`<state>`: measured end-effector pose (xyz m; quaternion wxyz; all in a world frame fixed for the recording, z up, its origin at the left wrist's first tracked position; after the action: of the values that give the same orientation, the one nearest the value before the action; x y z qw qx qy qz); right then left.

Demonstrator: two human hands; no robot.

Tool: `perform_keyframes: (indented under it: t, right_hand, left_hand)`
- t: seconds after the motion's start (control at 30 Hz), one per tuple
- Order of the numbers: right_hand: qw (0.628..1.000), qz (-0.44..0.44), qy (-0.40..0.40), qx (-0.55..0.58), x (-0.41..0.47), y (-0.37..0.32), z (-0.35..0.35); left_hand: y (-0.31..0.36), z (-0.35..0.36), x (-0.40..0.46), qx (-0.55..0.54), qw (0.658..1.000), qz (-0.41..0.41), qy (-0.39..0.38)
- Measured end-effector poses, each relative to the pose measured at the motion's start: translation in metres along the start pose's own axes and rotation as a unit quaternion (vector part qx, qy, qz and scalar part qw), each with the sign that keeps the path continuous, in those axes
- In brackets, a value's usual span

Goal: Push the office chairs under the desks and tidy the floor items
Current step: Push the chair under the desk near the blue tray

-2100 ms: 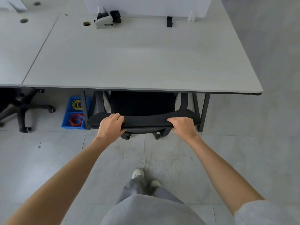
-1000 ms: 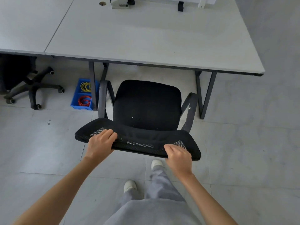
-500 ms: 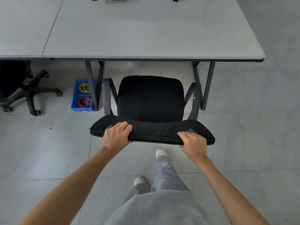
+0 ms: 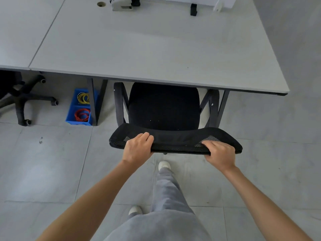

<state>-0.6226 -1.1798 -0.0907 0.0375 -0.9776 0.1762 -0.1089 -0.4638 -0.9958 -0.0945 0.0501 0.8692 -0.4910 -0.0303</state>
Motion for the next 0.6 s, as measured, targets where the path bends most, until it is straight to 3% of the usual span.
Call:
perform_keyframes:
  t: [0.37,0.5,0.6]
  right_hand:
    - [0.999,-0.009,-0.052,0.008,0.107,0.078,0.015]
    - [0.996,0.013,-0.09,0.016,0.131,0.093,0.014]
    - [0.998,0.023,-0.063,0.014,0.133,0.085,0.015]
  left_hand:
    - [-0.002,0.001,0.117,-0.024,0.998,-0.055,0.001]
    - [0.0,0.002,0.137,-0.048,0.997,-0.06,-0.031]
    - [-0.01,0.006,0.139,-0.027,0.997,-0.036,-0.068]
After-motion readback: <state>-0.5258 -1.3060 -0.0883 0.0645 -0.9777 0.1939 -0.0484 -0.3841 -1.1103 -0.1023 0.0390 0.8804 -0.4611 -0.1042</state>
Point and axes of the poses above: each hand's wrist, its own x-axis towards the middle knuckle, its own z-axis out of the palm, y = z × x, the point moved 7 cm from there along x, towards the middle knuckle, and after that the axes turned 4 degrees about -y, right-handed, at the moved point
